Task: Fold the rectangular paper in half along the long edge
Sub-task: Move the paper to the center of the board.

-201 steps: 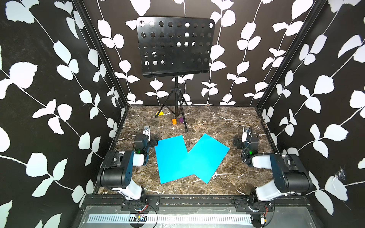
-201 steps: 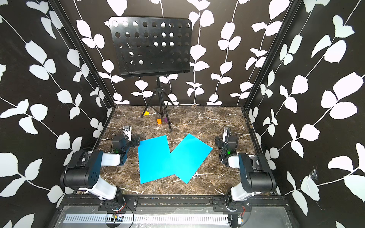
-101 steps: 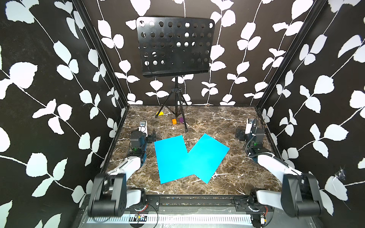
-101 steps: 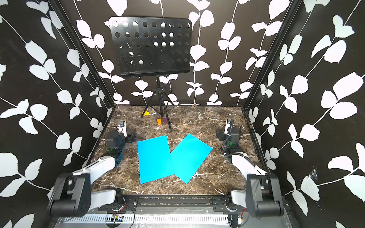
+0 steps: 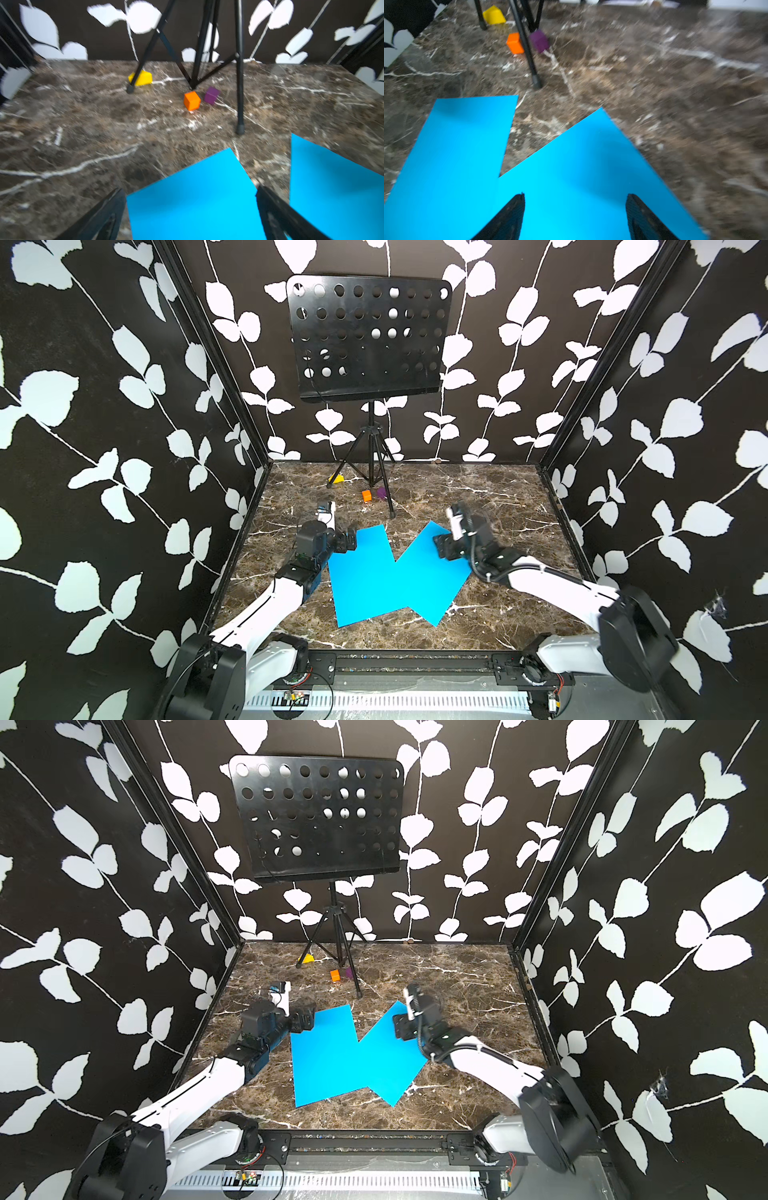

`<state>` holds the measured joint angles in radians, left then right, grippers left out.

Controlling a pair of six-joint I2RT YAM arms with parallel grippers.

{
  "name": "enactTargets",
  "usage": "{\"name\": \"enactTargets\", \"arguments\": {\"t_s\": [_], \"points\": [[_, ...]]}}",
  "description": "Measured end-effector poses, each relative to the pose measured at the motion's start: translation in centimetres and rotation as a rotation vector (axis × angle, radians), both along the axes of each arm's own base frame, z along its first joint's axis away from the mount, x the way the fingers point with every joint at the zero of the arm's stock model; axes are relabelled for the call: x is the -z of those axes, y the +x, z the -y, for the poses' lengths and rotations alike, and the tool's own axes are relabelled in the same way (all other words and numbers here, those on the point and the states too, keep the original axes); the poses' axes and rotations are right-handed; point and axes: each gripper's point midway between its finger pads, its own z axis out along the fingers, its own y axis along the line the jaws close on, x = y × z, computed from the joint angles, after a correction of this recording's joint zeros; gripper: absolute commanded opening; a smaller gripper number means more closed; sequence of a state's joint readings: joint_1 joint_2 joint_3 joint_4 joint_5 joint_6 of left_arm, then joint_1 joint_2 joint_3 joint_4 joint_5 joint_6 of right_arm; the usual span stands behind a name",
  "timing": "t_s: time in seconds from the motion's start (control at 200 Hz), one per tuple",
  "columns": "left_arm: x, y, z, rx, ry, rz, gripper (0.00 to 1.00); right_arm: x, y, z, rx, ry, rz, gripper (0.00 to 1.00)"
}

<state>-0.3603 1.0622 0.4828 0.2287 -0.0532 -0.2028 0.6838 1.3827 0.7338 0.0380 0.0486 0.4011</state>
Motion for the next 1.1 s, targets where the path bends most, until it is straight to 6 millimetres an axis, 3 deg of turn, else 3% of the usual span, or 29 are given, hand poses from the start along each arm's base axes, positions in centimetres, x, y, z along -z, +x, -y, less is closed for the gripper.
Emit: {"name": "enactTargets", "arguments": {"t_s": [0.075,0.13,0.245,0.37,0.49,0.64,0.88,0.965,1.095], "points": [[1.0,-0.7,0.3,0.009,-0.002,-0.032,0.99,2.2,-1.5,-2.2,-0.037,0.006,-0.073,0.42],[1.6,-1.1,0.3,0.009,0.002,-0.052,0.99,3.7,-2.5,-3.5,-0.05,0.011,-0.128,0.35],[2.2,-1.3,0.0,-0.002,0.014,-0.075,0.99,6.4,-3.7,-5.3,-0.053,0.029,-0.225,0.3],[2.3,-1.3,-0.2,-0.008,0.018,-0.078,0.99,8.8,-4.3,-5.2,-0.011,0.03,-0.303,0.29],[2.8,-1.3,-0.1,-0.007,0.025,-0.092,0.99,8.9,-3.9,-4.4,0.028,0.061,-0.313,0.29],[3.4,-1.3,-0.1,-0.008,0.032,-0.11,0.99,9.0,-1.8,-0.2,0.136,0.105,-0.309,0.29],[3.6,-1.3,-0.2,-0.011,0.03,-0.117,0.99,9.0,2.6,10.7,0.413,0.158,-0.333,0.33],[3.6,-1.2,-0.3,-0.028,0.018,-0.122,0.99,8.9,3.4,12.8,0.476,0.204,-0.346,0.39],[3.6,-1.3,-0.6,-0.063,-0.012,-0.133,0.99,8.7,3.9,14.6,0.555,0.223,-0.359,0.37]]}}
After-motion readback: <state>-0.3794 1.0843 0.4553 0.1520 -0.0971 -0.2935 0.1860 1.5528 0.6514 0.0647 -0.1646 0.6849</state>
